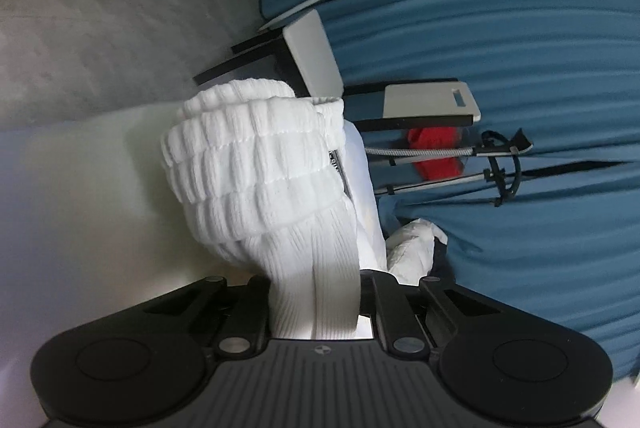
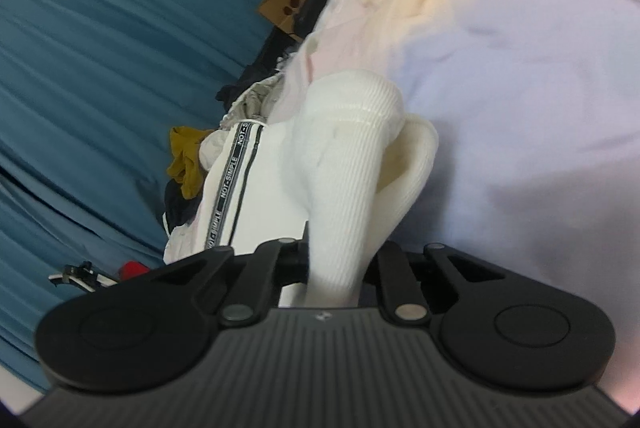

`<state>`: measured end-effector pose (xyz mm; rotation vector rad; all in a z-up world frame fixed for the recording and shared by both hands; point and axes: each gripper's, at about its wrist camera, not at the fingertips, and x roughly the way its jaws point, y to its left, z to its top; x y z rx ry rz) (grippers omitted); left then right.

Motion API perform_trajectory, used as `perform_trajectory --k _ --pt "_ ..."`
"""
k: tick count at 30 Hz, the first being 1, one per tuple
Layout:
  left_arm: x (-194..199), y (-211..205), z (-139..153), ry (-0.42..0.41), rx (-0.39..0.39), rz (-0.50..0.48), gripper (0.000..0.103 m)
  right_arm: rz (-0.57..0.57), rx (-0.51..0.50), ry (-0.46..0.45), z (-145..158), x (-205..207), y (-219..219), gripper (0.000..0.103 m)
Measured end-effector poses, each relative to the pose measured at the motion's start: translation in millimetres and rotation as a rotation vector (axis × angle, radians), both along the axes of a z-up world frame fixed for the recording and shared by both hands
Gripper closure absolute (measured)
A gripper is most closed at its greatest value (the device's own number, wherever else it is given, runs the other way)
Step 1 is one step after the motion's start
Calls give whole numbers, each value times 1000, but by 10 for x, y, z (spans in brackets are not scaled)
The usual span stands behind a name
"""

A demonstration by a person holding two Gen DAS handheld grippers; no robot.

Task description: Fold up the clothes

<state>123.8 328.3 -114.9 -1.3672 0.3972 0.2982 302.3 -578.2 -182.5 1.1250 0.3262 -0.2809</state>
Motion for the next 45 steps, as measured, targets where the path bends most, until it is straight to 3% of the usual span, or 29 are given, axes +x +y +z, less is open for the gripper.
perform_trajectory --k 8,12,16,22,25,27,32,35,40,45 --pt "-861 56 490 106 138 -60 92 57 88 50 61 -457 -144 90" --pt "-1123 -5 420 164 195 -117 91 84 90 88 -71 -659 -213 91" --pt "-1268 -49 333 213 198 -118 89 95 119 90 -248 -738 -226 91" --pt "-1369 -156 420 284 283 -220 71 88 216 51 -325 -799 -264 90" --pt "-1545 -204 560 297 355 -251 56 96 220 57 -333 -812 -267 91" --pt "-1702 -279 717 294 431 -279 45 100 213 61 -320 -807 -269 91" --pt "-1891 -579 1090 294 638 -383 35 110 197 58 -299 -780 -288 90" --pt "-1838 -818 1285 245 722 -405 27 117 192 53 -294 -788 -296 90" --pt "-1540 -1381 1487 155 821 -448 24 120 158 38 -220 -792 -270 90" --pt "-1093 -1987 1457 75 852 -504 22 119 143 16 -169 -798 -264 90"
